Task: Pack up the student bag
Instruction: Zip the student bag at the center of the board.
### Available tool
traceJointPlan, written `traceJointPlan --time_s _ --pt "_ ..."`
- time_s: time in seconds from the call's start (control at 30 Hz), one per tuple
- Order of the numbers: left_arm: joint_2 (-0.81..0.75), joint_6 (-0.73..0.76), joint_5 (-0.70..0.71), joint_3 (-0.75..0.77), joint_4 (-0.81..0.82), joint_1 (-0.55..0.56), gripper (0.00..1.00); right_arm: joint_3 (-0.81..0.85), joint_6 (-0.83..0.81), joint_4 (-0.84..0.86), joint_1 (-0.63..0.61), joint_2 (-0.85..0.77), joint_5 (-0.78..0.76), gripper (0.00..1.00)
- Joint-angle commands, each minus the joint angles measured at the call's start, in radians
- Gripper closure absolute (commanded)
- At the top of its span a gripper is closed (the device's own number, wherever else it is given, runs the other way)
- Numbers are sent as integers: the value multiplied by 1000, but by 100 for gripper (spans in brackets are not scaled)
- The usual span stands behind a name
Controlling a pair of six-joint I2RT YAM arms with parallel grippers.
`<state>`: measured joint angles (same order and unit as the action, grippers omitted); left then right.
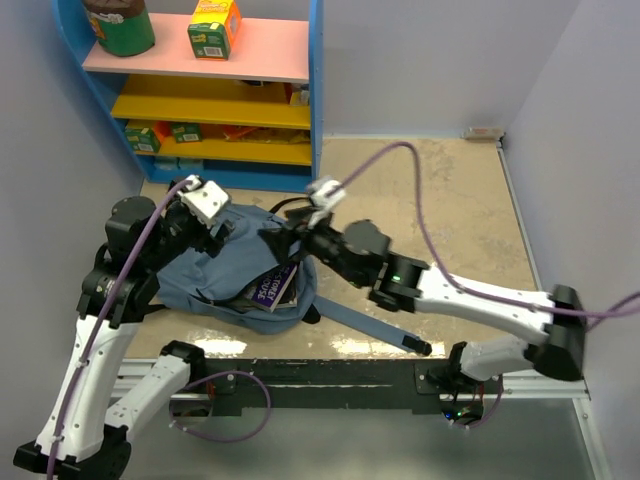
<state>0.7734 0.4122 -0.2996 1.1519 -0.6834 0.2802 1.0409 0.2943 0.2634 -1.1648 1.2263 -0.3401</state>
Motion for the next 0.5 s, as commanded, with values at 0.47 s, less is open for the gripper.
traceJointPlan --time_s 0.47 --pt "268 34 -53 5 15 -400 10 -177 -99 108 -116 351 228 54"
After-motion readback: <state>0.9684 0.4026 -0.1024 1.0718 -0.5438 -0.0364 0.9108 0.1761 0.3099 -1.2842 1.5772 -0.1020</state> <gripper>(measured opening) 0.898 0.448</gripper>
